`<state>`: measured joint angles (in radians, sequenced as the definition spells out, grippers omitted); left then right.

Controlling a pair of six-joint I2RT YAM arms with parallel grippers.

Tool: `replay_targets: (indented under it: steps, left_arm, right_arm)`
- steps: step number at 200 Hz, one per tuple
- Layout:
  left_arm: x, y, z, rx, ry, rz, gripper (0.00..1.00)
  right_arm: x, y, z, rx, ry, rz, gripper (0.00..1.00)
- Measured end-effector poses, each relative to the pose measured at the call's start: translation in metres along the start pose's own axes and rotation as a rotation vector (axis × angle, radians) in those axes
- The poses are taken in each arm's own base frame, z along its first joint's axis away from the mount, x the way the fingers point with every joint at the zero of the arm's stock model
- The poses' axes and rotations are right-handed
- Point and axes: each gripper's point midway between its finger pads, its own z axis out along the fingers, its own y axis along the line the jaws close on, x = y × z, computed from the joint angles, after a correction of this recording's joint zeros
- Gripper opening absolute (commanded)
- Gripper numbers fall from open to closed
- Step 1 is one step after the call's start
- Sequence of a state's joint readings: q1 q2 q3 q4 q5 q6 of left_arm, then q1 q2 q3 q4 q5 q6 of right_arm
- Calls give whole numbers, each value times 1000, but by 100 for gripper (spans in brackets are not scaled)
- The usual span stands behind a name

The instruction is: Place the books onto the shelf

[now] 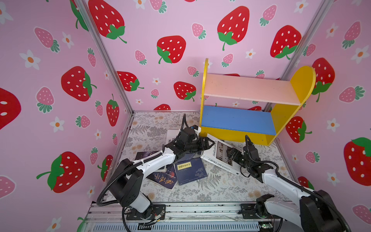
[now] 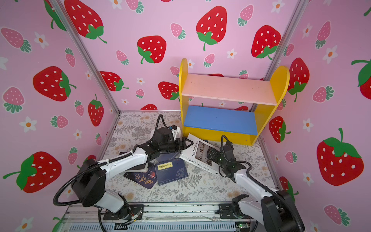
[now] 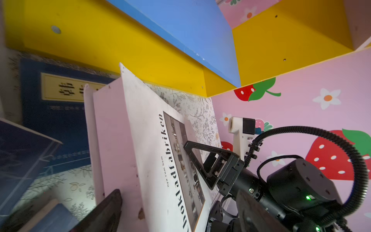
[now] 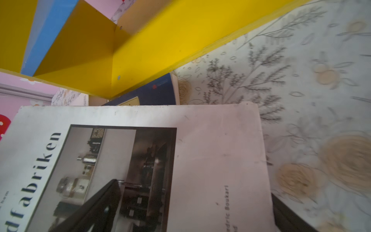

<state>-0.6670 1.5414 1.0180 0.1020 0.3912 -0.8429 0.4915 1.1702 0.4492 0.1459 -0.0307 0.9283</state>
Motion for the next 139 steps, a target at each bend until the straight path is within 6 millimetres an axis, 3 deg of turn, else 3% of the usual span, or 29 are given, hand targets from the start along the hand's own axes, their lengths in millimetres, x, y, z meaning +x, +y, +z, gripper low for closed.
replay_targets:
  steps: [27,71,103,139]
  left_arm:
    - [-6,29,-13,-94,-28,-12,90]
    - [15,84,-36,-261,-2,-14,91]
    - [27,108,-55,-325,20,-8,93]
    - [34,118,-68,-350,55,16,94]
  right_arm:
    - [14,18,24,-34,43,-27,100]
    - [38,41,47,-131,96,-82,100]
    - [46,58,47,-204,115,-101,100]
    - [46,67,45,-238,112,-105,100]
